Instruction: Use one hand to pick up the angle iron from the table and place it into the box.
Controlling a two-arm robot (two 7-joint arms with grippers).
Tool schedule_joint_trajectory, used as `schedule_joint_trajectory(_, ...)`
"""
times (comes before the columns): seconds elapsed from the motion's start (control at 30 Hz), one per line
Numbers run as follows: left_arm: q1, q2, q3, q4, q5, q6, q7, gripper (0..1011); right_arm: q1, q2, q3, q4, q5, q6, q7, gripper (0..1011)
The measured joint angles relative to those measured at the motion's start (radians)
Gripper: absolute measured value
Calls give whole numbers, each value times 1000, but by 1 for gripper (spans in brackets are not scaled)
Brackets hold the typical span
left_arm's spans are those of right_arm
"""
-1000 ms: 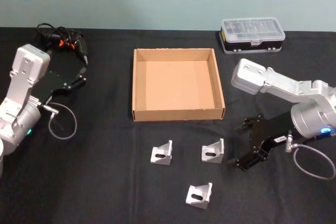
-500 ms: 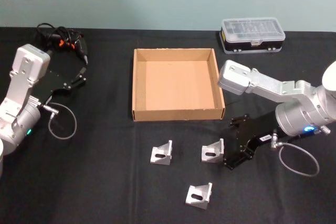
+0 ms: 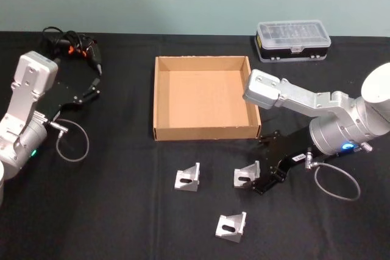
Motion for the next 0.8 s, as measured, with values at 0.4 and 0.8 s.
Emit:
schedule_joint_trajectory(0.4,0,0,0,0,0,0,0,1000,7,-10,-21,16,-2,-6,5,1003)
schedule_joint_trajectory(0.8,0,0,0,0,0,0,0,1000,7,-12,-27,16,0,-4,0,813)
